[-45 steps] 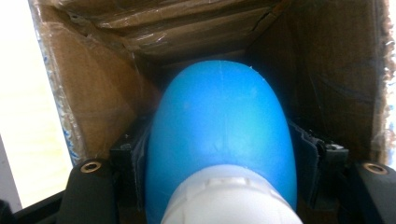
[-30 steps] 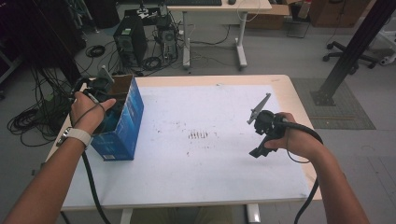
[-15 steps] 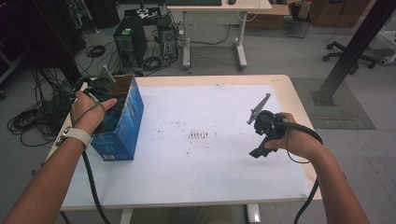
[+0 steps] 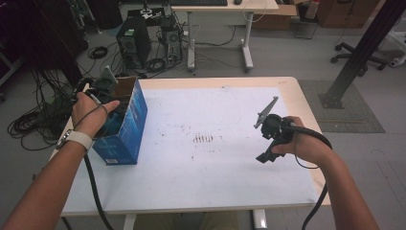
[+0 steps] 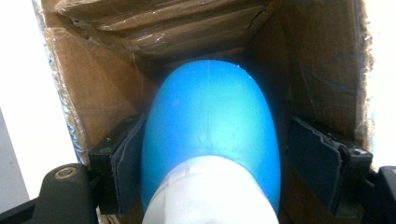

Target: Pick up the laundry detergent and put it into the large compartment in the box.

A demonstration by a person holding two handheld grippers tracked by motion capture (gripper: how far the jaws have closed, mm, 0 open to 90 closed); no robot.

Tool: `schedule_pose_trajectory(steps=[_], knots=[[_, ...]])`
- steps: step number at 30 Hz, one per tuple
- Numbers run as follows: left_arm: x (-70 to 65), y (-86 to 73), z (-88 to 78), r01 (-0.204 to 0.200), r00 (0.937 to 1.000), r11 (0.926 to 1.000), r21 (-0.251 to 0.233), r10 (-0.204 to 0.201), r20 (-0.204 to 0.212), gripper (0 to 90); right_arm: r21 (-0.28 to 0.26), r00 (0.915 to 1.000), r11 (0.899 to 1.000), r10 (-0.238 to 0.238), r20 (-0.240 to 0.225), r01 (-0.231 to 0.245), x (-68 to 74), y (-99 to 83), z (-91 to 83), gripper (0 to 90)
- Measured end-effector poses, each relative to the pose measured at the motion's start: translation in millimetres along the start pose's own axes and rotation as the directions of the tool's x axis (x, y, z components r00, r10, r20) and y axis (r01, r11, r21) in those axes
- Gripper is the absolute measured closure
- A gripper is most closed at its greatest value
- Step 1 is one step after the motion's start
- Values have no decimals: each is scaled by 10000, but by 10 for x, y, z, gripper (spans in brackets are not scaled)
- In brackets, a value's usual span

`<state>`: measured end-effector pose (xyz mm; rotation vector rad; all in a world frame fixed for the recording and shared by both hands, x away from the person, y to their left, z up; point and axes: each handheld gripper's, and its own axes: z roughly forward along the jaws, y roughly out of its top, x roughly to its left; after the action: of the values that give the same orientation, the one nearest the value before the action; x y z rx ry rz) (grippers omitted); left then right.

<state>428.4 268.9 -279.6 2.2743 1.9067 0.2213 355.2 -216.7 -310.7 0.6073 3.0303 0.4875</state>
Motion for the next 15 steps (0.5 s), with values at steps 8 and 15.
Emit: schedule_pose_trajectory(steps=[8,15], knots=[[6,-8,-30,-31,9999,10000,-43,32,123,222,-16,10000,10000,26,-5,-26,2,-7,6,97],[13,-17,-71,11,9997,10000,-91,-8,252,223,-20,10000,10000,2,5,-2,7,0,-2,97]])
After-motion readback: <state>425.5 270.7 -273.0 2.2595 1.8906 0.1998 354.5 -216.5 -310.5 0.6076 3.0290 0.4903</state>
